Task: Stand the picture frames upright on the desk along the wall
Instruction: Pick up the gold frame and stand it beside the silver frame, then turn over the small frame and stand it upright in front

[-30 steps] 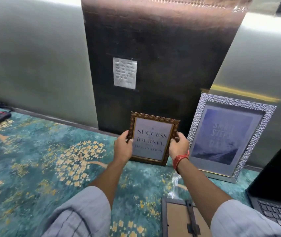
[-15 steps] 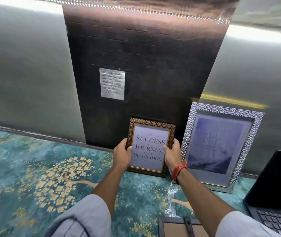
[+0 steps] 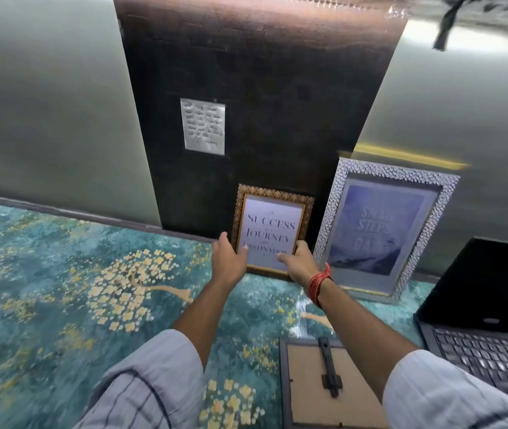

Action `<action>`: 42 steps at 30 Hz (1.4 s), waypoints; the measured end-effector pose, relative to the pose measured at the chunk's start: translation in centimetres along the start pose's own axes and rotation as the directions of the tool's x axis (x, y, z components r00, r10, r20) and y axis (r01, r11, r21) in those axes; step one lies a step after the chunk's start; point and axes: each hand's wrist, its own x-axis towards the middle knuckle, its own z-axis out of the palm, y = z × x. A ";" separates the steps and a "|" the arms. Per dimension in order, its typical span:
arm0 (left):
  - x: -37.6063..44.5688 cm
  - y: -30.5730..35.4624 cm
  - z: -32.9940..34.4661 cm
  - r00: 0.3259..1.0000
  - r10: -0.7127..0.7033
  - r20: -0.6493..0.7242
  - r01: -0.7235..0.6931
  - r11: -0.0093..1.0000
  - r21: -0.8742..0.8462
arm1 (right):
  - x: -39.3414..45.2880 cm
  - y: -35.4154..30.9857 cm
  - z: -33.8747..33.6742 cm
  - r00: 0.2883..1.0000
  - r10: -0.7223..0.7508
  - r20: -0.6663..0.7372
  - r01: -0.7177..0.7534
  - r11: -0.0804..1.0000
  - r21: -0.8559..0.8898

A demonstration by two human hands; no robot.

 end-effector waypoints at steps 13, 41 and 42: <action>-20.1 -5.8 2.6 0.807 -0.021 0.590 -0.210 0.924 0.319 | -12.1 13.5 -3.7 0.997 0.074 0.002 -0.064 0.874 -0.482; -25.0 -4.7 5.5 0.849 -0.048 0.526 -0.324 0.739 0.590 | -11.1 15.8 -7.1 0.995 0.031 0.091 -0.025 0.997 -0.070; -25.1 -4.7 5.2 0.860 -0.016 0.510 -0.342 0.723 0.600 | -11.0 15.4 -7.3 0.994 0.024 0.111 -0.018 0.998 -0.059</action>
